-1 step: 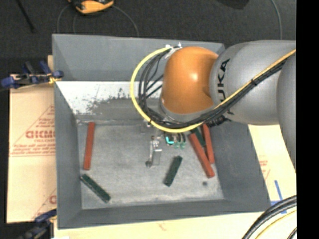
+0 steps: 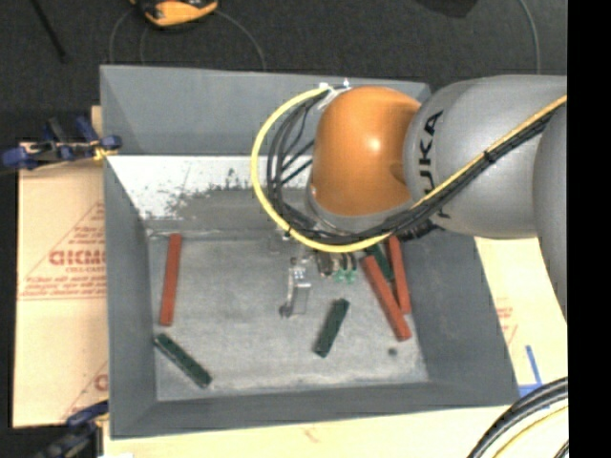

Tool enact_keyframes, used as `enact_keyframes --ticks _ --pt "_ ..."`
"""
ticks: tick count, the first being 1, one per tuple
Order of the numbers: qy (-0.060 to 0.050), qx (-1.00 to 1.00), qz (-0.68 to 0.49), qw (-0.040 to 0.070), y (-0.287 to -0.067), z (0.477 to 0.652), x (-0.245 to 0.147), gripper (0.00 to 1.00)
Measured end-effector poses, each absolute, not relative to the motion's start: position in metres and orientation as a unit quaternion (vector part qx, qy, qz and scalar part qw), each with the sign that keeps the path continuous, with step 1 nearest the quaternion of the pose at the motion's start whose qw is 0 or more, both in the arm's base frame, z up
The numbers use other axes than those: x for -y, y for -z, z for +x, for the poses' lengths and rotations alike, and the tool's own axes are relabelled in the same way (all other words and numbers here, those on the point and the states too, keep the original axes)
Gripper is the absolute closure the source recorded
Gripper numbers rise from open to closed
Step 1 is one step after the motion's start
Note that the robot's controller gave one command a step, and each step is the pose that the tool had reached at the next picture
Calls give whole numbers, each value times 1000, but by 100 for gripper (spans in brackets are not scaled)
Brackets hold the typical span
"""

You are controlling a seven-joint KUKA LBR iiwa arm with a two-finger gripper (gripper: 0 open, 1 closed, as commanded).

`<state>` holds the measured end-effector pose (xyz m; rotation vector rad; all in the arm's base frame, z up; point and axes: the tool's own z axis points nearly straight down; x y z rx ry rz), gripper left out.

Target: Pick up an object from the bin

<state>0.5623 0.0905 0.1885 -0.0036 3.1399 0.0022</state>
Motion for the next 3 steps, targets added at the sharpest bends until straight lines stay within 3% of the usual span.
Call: enact_keyframes --ticks 1,2,3 --pt "0 -987 -160 4 -141 564 -66 0" --pt "0 -974 -226 1 -114 555 -22 0" --pt "0 -936 -352 2 -140 552 -3 0"
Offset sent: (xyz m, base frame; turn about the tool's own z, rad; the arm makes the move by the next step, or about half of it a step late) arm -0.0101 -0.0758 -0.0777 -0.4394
